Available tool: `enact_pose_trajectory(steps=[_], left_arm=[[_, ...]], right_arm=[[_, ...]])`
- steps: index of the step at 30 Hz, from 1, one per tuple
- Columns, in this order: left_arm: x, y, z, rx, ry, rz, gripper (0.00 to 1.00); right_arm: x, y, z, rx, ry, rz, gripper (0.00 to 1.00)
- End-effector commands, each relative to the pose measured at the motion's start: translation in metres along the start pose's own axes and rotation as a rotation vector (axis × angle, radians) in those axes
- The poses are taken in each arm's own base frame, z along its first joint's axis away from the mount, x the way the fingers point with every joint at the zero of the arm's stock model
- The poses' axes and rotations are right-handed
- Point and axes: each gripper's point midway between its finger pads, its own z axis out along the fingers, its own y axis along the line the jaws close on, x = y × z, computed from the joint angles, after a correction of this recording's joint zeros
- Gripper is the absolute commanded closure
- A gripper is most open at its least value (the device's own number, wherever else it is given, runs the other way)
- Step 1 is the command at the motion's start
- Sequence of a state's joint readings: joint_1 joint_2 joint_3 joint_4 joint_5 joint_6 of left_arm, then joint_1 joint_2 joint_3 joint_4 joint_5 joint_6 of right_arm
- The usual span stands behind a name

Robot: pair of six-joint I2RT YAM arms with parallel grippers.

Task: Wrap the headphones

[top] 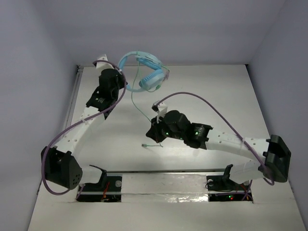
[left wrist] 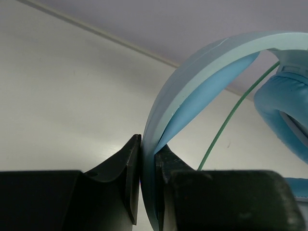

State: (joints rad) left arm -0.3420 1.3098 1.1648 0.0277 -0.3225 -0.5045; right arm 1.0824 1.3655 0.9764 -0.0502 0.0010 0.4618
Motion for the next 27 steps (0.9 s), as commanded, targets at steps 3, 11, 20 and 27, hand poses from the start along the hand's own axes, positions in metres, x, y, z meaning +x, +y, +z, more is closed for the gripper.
enact_pose_trajectory(steps=[3, 11, 20, 27], left_arm=[[-0.012, -0.024, -0.012, -0.006, -0.127, 0.054, 1.00], [0.032, -0.047, -0.033, 0.013, 0.054, 0.387, 1.00], [0.090, -0.038, -0.069, 0.184, 0.239, 0.645, 1.00], [0.114, -0.039, -0.102, 0.309, 0.323, 0.680, 1.00]], right_arm=[[-0.027, -0.021, -0.050, 0.202, 0.054, -0.110, 1.00], [-0.093, -0.046, -0.100, 0.460, -0.048, -0.264, 1.00], [-0.114, -0.059, -0.115, 0.569, -0.050, -0.377, 1.00], [-0.117, -0.082, -0.113, 0.700, -0.026, -0.443, 1.00]])
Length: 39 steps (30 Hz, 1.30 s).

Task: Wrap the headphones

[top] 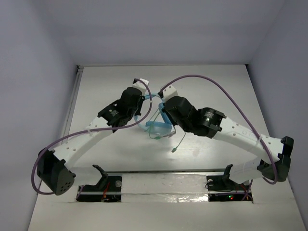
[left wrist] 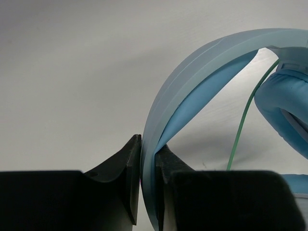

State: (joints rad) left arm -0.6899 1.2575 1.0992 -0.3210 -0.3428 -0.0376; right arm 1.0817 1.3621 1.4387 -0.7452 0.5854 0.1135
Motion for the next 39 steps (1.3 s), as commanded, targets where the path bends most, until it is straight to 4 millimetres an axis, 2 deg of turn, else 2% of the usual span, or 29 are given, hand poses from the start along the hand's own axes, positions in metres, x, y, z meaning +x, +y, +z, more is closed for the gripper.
enact_pose_trajectory(steps=[1, 2, 4, 5, 12, 15, 16, 19, 21, 22, 23, 24, 26, 27, 29, 30, 31, 32, 37, 39], left_arm=[[-0.016, -0.018, -0.023, 0.110, -0.075, -0.006, 1.00], [-0.012, -0.019, -0.023, 0.119, -0.065, 0.001, 1.00], [-0.011, -0.029, -0.032, 0.179, -0.070, 0.005, 1.00], [-0.010, -0.035, -0.034, 0.215, -0.083, -0.004, 1.00], [-0.011, -0.039, -0.055, 0.286, -0.107, -0.014, 1.00], [-0.021, -0.038, -0.064, 0.300, -0.139, -0.040, 1.00], [-0.023, -0.039, -0.066, 0.308, -0.143, -0.039, 1.00], [-0.035, -0.043, -0.073, 0.339, -0.168, -0.046, 1.00], [-0.046, -0.043, -0.078, 0.367, -0.200, -0.059, 1.00], [-0.051, -0.038, -0.077, 0.369, -0.214, -0.072, 1.00], [-0.055, -0.045, -0.081, 0.432, -0.220, -0.073, 1.00], [-0.057, -0.045, -0.082, 0.448, -0.221, -0.077, 1.00], [-0.065, -0.043, -0.084, 0.482, -0.248, -0.096, 1.00], [-0.066, -0.043, -0.085, 0.497, -0.252, -0.112, 1.00], [-0.073, -0.039, -0.088, 0.527, -0.274, -0.136, 1.00], [-0.075, -0.037, -0.089, 0.536, -0.281, -0.146, 1.00], [-0.078, -0.037, -0.092, 0.551, -0.293, -0.157, 1.00], [-0.081, -0.039, -0.095, 0.568, -0.304, -0.160, 1.00], [-0.094, -0.038, -0.106, 0.577, -0.343, -0.171, 1.00], [-0.101, -0.036, -0.112, 0.576, -0.355, -0.173, 1.00]], right_arm=[[-0.022, -0.019, -0.005, 0.080, -0.059, -0.021, 1.00], [-0.023, -0.025, -0.002, 0.108, -0.065, -0.018, 0.95], [-0.024, -0.024, 0.001, 0.116, -0.063, -0.032, 0.90], [-0.024, -0.028, 0.006, 0.138, -0.058, -0.033, 0.84], [-0.021, -0.062, 0.024, 0.208, -0.064, 0.033, 0.84], [-0.013, -0.066, 0.028, 0.215, -0.058, 0.052, 0.83], [-0.007, -0.073, 0.031, 0.231, -0.057, 0.079, 0.83], [-0.004, -0.074, 0.034, 0.199, -0.081, 0.154, 0.82], [0.006, -0.069, 0.040, 0.161, -0.073, 0.177, 0.72], [0.000, -0.069, 0.042, 0.145, -0.105, 0.221, 0.70], [0.003, -0.064, 0.043, 0.090, -0.105, 0.240, 0.68], [0.002, -0.057, 0.043, 0.052, -0.116, 0.251, 0.68], [-0.008, -0.063, 0.042, 0.024, -0.176, 0.311, 0.67], [-0.003, -0.054, 0.045, -0.038, -0.178, 0.325, 0.67], [-0.014, -0.047, 0.044, -0.119, -0.241, 0.380, 0.67], [-0.006, -0.050, 0.045, -0.132, -0.251, 0.394, 0.67], [-0.018, -0.049, 0.044, -0.165, -0.322, 0.414, 0.67], [-0.020, -0.048, 0.043, -0.196, -0.353, 0.426, 0.67], [-0.027, -0.046, 0.052, -0.303, -0.469, 0.446, 0.66], [-0.020, -0.042, 0.060, -0.311, -0.457, 0.434, 0.65]])
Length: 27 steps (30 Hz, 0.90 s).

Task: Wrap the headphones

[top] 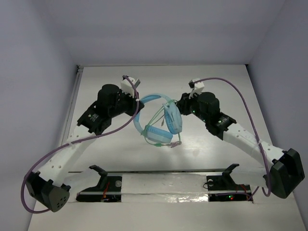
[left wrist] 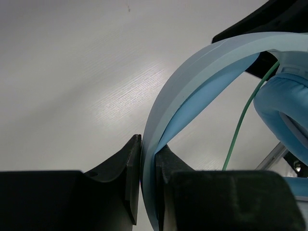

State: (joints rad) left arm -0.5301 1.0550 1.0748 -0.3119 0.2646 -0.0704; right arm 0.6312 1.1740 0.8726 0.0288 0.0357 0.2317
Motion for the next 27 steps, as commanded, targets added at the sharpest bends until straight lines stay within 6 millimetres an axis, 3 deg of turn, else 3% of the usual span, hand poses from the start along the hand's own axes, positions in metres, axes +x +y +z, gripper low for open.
enact_pose_trajectory(steps=[1, 7, 9, 15, 17, 18, 19, 21, 22, 24, 26, 27], left_arm=[[-0.076, -0.031, -0.032, 0.103, -0.233, 0.003, 1.00], [-0.096, -0.030, -0.045, 0.071, -0.278, 0.009, 1.00], [-0.103, -0.028, -0.048, 0.053, -0.296, 0.004, 1.00], [-0.120, -0.030, -0.058, 0.044, -0.346, -0.004, 1.00], [-0.122, -0.026, -0.057, 0.030, -0.349, -0.015, 1.00], [-0.122, -0.026, -0.058, 0.030, -0.351, -0.018, 1.00], [-0.124, -0.026, -0.059, 0.030, -0.356, -0.017, 1.00], [-0.126, -0.025, -0.061, 0.019, -0.366, -0.017, 1.00], [-0.126, -0.025, -0.062, 0.018, -0.369, -0.017, 1.00], [-0.129, -0.025, -0.063, 0.014, -0.378, -0.026, 1.00], [-0.131, -0.024, -0.062, 0.008, -0.380, -0.035, 1.00], [-0.132, -0.024, -0.062, 0.012, -0.380, -0.037, 1.00]], right_arm=[[-0.036, 0.025, 0.010, -0.155, -0.163, 0.005, 0.63], [-0.008, 0.048, 0.021, -0.319, -0.145, 0.019, 0.54], [0.010, 0.054, 0.020, -0.374, -0.116, 0.054, 0.54], [0.013, 0.069, 0.006, -0.485, -0.179, 0.128, 0.61], [0.015, 0.059, 0.014, -0.418, -0.153, 0.148, 0.61], [0.013, 0.040, 0.022, -0.302, -0.168, 0.165, 0.62], [0.016, 0.028, 0.023, -0.226, -0.152, 0.176, 0.64], [0.010, 0.009, 0.021, -0.114, -0.177, 0.187, 0.93], [0.005, 0.008, 0.013, -0.105, -0.187, 0.190, 1.00], [0.006, 0.013, 0.003, -0.135, -0.187, 0.184, 1.00], [-0.007, 0.019, -0.014, -0.176, -0.245, 0.182, 1.00], [-0.002, 0.021, -0.019, -0.196, -0.242, 0.179, 1.00]])
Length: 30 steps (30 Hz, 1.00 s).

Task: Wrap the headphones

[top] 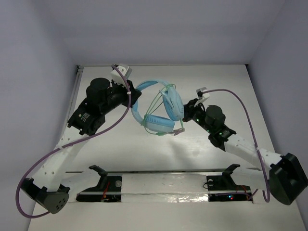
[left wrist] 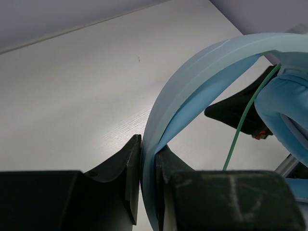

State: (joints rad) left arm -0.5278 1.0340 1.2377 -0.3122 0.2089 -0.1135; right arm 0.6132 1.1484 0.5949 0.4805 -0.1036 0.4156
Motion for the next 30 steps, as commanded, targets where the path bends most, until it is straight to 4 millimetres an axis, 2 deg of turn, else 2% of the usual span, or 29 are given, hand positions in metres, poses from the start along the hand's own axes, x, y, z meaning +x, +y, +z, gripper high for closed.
enact_pose_trajectory(steps=[1, 2, 3, 5, 6, 9, 10, 13, 14, 15, 17, 18, 19, 20, 21, 23, 24, 25, 26, 27, 29, 30], left_arm=[[-0.062, -0.016, -0.018, 0.043, -0.190, -0.038, 1.00], [-0.061, -0.017, -0.017, 0.048, -0.186, -0.041, 1.00], [-0.062, -0.018, -0.017, 0.054, -0.189, -0.041, 1.00], [-0.062, -0.019, -0.017, 0.058, -0.185, -0.046, 1.00], [-0.062, -0.020, -0.017, 0.062, -0.184, -0.045, 1.00], [-0.060, -0.021, -0.018, 0.064, -0.177, -0.049, 1.00], [-0.061, -0.021, -0.019, 0.063, -0.180, -0.047, 1.00], [-0.062, -0.021, -0.020, 0.062, -0.185, -0.053, 1.00], [-0.063, -0.020, -0.021, 0.056, -0.191, -0.060, 1.00], [-0.062, -0.019, -0.020, 0.051, -0.191, -0.066, 1.00], [-0.065, -0.017, -0.020, 0.043, -0.213, -0.079, 1.00], [-0.059, -0.014, -0.016, 0.027, -0.209, -0.105, 1.00], [-0.058, -0.011, -0.014, 0.015, -0.215, -0.120, 1.00], [-0.062, -0.008, -0.012, 0.002, -0.244, -0.136, 1.00], [-0.053, 0.000, -0.006, -0.035, -0.242, -0.180, 1.00], [-0.056, 0.005, 0.001, -0.048, -0.287, -0.225, 1.00], [-0.043, 0.013, 0.009, -0.085, -0.272, -0.256, 1.00], [-0.048, 0.019, 0.014, -0.104, -0.319, -0.309, 1.00], [-0.044, 0.019, 0.018, -0.098, -0.324, -0.338, 1.00], [-0.027, 0.036, 0.026, -0.172, -0.324, -0.374, 1.00], [-0.023, 0.042, 0.036, -0.181, -0.375, -0.457, 1.00], [-0.006, 0.049, 0.044, -0.207, -0.363, -0.484, 1.00]], right_arm=[[-0.028, 0.016, -0.017, -0.058, -0.113, -0.018, 0.94], [-0.027, 0.023, -0.019, -0.099, -0.106, -0.037, 0.64], [-0.024, 0.022, -0.018, -0.101, -0.094, -0.050, 0.52], [-0.025, 0.021, -0.011, -0.093, -0.067, -0.086, 0.43], [-0.019, 0.018, -0.005, -0.088, -0.040, -0.098, 0.41], [-0.022, 0.025, 0.002, -0.120, -0.022, -0.119, 0.39], [-0.014, 0.022, 0.009, -0.120, 0.005, -0.118, 0.39], [-0.011, 0.021, 0.021, -0.128, 0.000, -0.101, 0.46], [-0.006, 0.019, 0.023, -0.124, 0.005, -0.076, 0.52], [-0.003, 0.020, 0.024, -0.135, 0.012, -0.066, 0.70], [0.001, 0.026, 0.026, -0.172, 0.008, -0.022, 0.84], [0.011, 0.026, 0.023, -0.186, 0.020, 0.003, 0.94], [0.005, 0.032, 0.021, -0.217, -0.018, 0.018, 0.98], [0.009, 0.034, 0.019, -0.234, -0.012, 0.074, 0.99], [0.019, 0.039, 0.014, -0.270, 0.013, 0.097, 1.00], [0.018, 0.047, 0.009, -0.314, 0.000, 0.173, 1.00], [0.022, 0.049, 0.007, -0.328, 0.003, 0.206, 1.00], [0.022, 0.056, 0.000, -0.373, -0.006, 0.252, 0.99], [0.025, 0.056, -0.002, -0.378, -0.004, 0.275, 0.99], [0.027, 0.054, -0.002, -0.365, -0.006, 0.302, 0.97], [0.032, 0.048, -0.002, -0.338, -0.007, 0.346, 0.96], [0.033, 0.047, 0.000, -0.331, -0.001, 0.362, 0.95]])
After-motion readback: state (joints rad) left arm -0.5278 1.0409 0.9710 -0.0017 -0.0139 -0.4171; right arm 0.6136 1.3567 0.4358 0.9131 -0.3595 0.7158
